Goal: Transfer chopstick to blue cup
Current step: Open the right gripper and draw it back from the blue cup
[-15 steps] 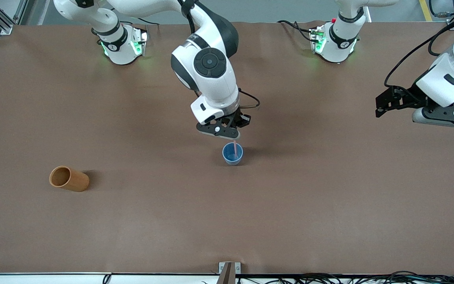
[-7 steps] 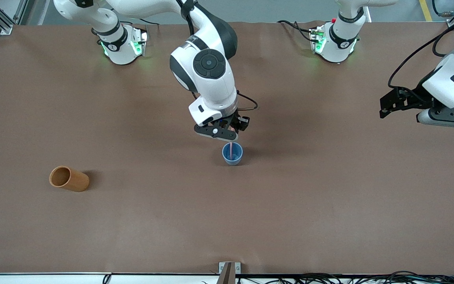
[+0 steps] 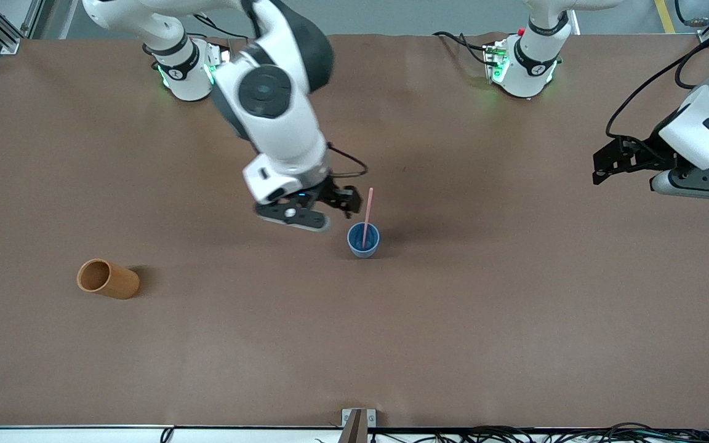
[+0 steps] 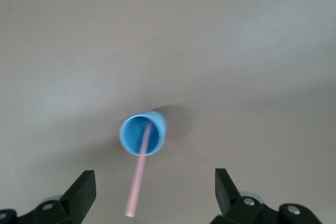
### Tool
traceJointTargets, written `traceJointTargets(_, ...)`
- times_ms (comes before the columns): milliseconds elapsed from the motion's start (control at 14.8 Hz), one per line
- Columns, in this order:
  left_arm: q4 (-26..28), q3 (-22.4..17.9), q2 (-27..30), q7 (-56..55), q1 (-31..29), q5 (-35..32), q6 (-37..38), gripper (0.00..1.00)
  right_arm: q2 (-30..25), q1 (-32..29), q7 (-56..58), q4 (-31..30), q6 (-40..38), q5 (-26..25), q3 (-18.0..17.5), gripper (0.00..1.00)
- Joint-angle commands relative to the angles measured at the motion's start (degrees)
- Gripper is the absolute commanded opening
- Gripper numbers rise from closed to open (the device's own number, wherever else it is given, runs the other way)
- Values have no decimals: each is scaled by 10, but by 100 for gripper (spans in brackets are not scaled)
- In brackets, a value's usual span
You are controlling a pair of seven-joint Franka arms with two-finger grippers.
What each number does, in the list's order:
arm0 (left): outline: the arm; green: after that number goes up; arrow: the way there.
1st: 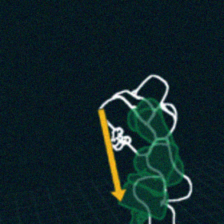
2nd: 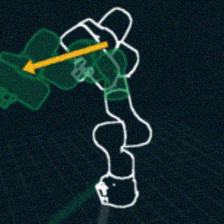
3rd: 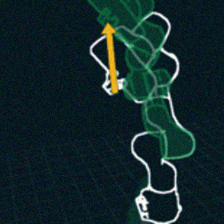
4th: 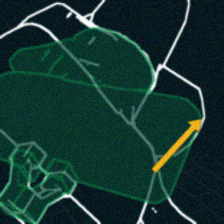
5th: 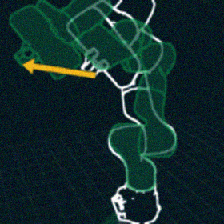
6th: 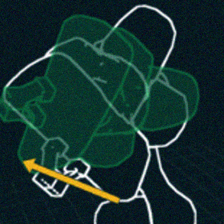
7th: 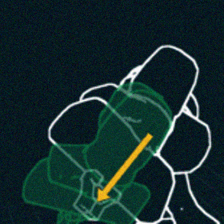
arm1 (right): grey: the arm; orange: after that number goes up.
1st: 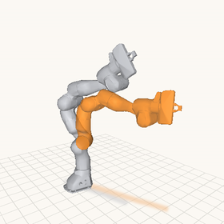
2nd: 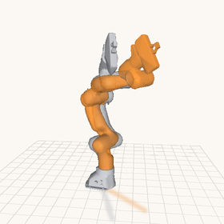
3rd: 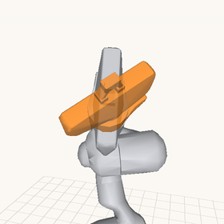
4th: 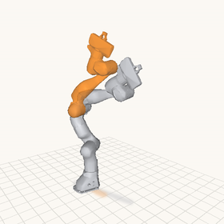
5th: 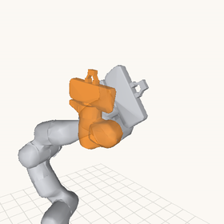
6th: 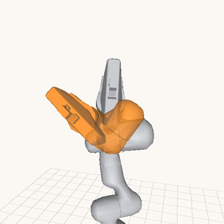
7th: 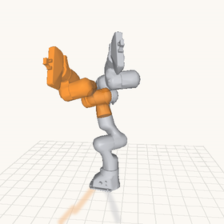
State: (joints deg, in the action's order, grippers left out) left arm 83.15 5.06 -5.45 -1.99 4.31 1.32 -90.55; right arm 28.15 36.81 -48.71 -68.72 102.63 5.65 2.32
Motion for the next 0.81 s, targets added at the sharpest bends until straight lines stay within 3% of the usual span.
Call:
traceJointTargets(0,6,4,7,3,-4,-4,-1,100,-74,-71,75,-33,-49,-2,-8,100)
traceJointTargets(472,5,3,6,2,-4,-4,-1,100,-201,-238,244,-156,-62,-9,-7,100)
traceJointTargets(742,3,3,3,3,-4,-5,-1,100,-252,-301,279,-208,-71,-50,-7,100)
